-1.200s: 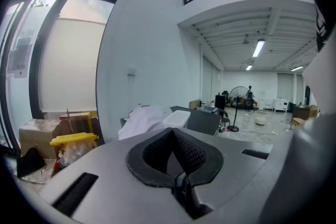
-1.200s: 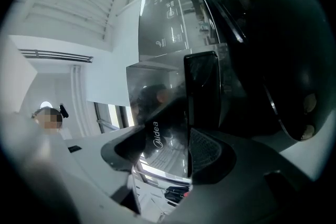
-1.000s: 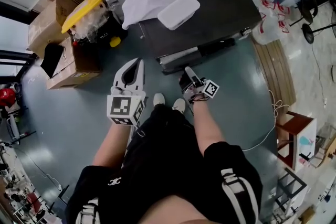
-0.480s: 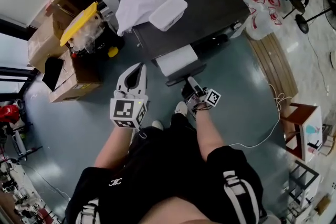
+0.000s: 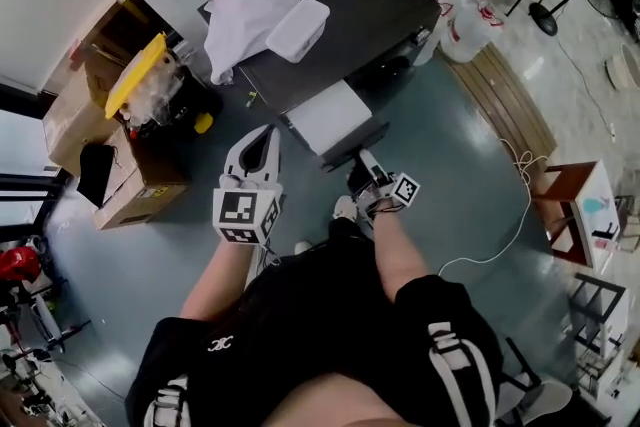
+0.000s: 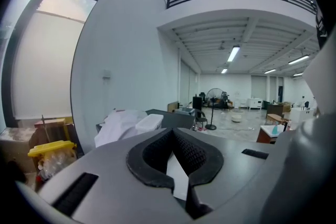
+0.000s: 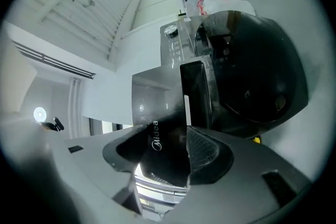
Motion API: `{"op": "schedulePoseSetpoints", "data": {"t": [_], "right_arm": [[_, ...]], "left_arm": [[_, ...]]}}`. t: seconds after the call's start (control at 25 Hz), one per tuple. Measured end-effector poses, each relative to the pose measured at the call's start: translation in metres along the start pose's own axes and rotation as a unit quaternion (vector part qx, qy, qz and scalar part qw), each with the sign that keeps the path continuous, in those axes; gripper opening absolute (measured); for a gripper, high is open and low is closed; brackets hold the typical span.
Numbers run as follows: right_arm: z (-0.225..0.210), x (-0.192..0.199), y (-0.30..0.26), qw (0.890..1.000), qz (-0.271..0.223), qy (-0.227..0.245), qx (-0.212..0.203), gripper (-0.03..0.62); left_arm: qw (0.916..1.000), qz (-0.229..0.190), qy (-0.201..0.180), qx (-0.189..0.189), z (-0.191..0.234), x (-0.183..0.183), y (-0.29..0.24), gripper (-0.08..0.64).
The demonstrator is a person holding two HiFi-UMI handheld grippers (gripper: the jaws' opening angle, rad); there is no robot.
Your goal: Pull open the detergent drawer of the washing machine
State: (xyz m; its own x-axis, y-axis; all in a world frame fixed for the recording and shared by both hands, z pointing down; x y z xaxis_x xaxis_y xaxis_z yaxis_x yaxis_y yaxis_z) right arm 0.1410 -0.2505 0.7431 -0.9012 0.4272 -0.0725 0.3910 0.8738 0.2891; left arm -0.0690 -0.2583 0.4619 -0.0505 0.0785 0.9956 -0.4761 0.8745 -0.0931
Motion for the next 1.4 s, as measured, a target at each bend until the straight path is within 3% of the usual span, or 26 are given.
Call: {"op": "schedulePoseSetpoints", "data": {"t": [0.52, 1.0, 1.4], "right_arm": [[0.006, 0.001, 0.051, 0.998, -0.057, -0.014, 0.002, 0.209], [0.015, -0.012, 0.125, 0.995, -0.101, 0.003, 0.000, 0.201], [0.025, -0.011, 0.153, 0.992, -0.125, 0.022, 0.010, 0.202]], "left_arm": [[0.9994, -0.010, -0.009, 0.033, -0.014, -0.004, 0.026, -0.008], [0.9976, -0.007, -0.013, 0.068, -0.043, 0.005, 0.035, -0.008], [0.9950, -0.005, -0.013, 0.099, -0.065, 0.011, 0.039, -0.008]]}}
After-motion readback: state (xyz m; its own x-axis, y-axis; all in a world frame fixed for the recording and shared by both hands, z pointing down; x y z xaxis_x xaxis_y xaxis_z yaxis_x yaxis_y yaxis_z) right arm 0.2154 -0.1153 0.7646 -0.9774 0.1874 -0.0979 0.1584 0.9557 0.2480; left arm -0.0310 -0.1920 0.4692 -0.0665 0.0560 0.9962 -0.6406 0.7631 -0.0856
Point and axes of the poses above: the fingertips, and each gripper's own axes: y backward along the fingers, z to its left, x out of its underside, the point moved 3 cm from there along y, backward along the fingers, and after that the axes turned 9 degrees about -z, right-handed, at the moved point
